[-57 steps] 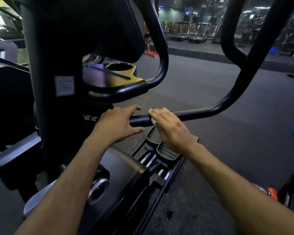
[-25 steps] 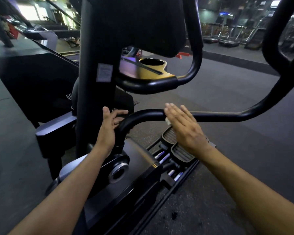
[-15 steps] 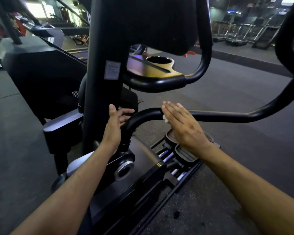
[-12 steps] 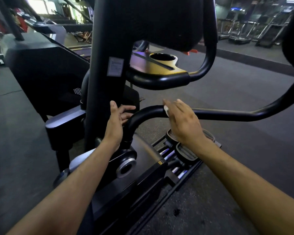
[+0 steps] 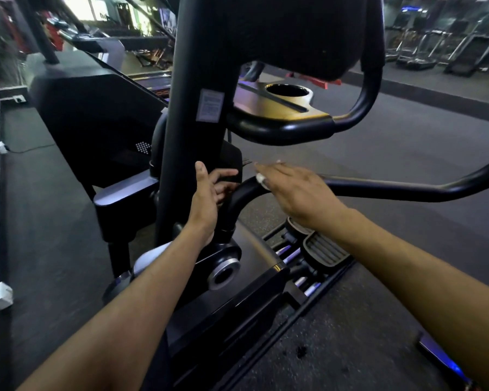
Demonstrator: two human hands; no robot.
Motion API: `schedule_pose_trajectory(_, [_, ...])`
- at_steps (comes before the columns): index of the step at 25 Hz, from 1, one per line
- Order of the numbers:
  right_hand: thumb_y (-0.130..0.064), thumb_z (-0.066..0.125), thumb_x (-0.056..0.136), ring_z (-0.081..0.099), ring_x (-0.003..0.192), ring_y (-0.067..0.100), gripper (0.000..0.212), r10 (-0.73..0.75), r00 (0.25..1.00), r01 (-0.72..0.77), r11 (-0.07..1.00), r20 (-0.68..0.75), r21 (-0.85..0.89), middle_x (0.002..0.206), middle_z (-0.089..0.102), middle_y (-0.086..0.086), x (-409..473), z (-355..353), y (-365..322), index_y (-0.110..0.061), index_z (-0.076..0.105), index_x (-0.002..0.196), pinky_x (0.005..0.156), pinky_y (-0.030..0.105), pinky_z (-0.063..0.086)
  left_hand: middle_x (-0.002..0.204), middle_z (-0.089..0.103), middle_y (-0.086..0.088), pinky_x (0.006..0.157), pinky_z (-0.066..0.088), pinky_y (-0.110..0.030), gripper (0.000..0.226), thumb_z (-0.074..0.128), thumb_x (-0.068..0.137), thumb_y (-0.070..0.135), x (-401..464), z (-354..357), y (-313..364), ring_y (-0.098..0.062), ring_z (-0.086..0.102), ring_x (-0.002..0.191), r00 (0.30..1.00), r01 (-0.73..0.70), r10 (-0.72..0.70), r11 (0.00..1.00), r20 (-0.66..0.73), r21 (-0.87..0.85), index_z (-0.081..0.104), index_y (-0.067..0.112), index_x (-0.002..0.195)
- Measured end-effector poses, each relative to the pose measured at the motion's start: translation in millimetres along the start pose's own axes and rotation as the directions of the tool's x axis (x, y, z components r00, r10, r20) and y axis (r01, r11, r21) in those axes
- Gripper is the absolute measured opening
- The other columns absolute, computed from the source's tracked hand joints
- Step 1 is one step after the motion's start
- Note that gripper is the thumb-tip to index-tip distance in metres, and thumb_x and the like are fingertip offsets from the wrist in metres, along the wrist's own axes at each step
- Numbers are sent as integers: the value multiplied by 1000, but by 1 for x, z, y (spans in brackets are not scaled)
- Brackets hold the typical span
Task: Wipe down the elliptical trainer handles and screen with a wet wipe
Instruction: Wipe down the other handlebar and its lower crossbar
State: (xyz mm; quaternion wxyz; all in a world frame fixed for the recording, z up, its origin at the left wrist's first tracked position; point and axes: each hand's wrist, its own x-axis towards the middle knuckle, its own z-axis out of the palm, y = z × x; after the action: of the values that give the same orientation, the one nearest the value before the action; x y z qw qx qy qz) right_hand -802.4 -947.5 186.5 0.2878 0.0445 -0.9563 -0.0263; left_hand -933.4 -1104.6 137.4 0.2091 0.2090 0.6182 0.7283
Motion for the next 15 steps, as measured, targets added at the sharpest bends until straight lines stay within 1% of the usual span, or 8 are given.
schedule_pose_trajectory(3, [-18, 51, 96, 68, 102, 29, 31, -119, 989, 127, 987, 86, -101, 112, 72, 8, 21, 2, -27, -12, 67, 122, 92, 32, 44, 113, 75, -20, 110, 47, -58, 89, 6, 101, 74, 2, -1, -3, -36, 70, 110, 1000, 0, 2, 995, 21, -97, 69, 16, 125])
schedule_pose_trajectory(6, [-15, 44, 95, 67, 98, 32, 29, -301, 923, 347, 920, 238, -183, 105, 73, 13, 37, 8, -62, -9, 70, 107, 91, 43, 50, 128, 70, -24, 111, 47, -55, 89, 13, 97, 78, 6, -10, 0, -39, 67, 120, 995, 46, -23, 971, 96, -236, 58, 15, 141])
schedule_pose_trajectory(7, [-16, 43, 98, 67, 100, 33, 29, -336, 873, 426, 879, 353, -216, 106, 73, 15, 41, 12, -78, -8, 69, 106, 92, 45, 49, 133, 67, -27, 112, 47, -53, 90, 21, 93, 81, 6, -14, 3, -40, 66, 123, 991, 48, -12, 959, 131, -278, 55, 14, 144])
schedule_pose_trajectory(9, [-20, 40, 103, 64, 107, 31, 31, -296, 787, 503, 816, 542, -285, 113, 72, 13, 44, 15, -104, -9, 69, 111, 95, 43, 44, 138, 62, -31, 117, 43, -51, 100, 52, 76, 87, 9, -24, 7, -42, 61, 130, 983, 75, -14, 940, 181, -333, 55, 12, 143])
schedule_pose_trajectory(10, [-21, 39, 105, 63, 110, 30, 32, -253, 768, 497, 815, 588, -299, 117, 71, 13, 44, 16, -109, -10, 68, 113, 95, 42, 43, 139, 61, -32, 117, 43, -51, 108, 68, 65, 87, 12, -26, 8, -44, 59, 132, 979, 90, -20, 936, 202, -341, 57, 11, 141])
schedule_pose_trajectory(12, [-19, 38, 106, 61, 113, 36, 34, -178, 746, 465, 829, 642, -310, 121, 68, 20, 50, 8, -110, -3, 65, 118, 97, 45, 42, 141, 60, -30, 115, 44, -50, 115, 81, 52, 84, 16, -30, 7, -43, 58, 134, 974, 110, -26, 924, 225, -367, 60, 11, 138])
schedule_pose_trajectory(13, [-16, 36, 107, 58, 115, 44, 37, -154, 747, 410, 872, 647, -266, 124, 62, 32, 56, 7, -107, 7, 60, 122, 98, 51, 41, 141, 60, -30, 115, 45, -50, 116, 83, 50, 83, 18, -31, 7, -42, 59, 133, 973, 111, -23, 920, 229, -377, 61, 11, 137])
schedule_pose_trajectory(15, [-20, 30, 105, 49, 117, 59, 51, -49, 737, 187, 973, 674, -134, 129, 45, 50, 71, 6, -104, 22, 44, 131, 99, 61, 37, 139, 62, -31, 116, 41, -58, 107, 79, 60, 82, 18, -27, 9, -42, 62, 128, 975, 123, -36, 908, 218, -401, 62, 8, 135])
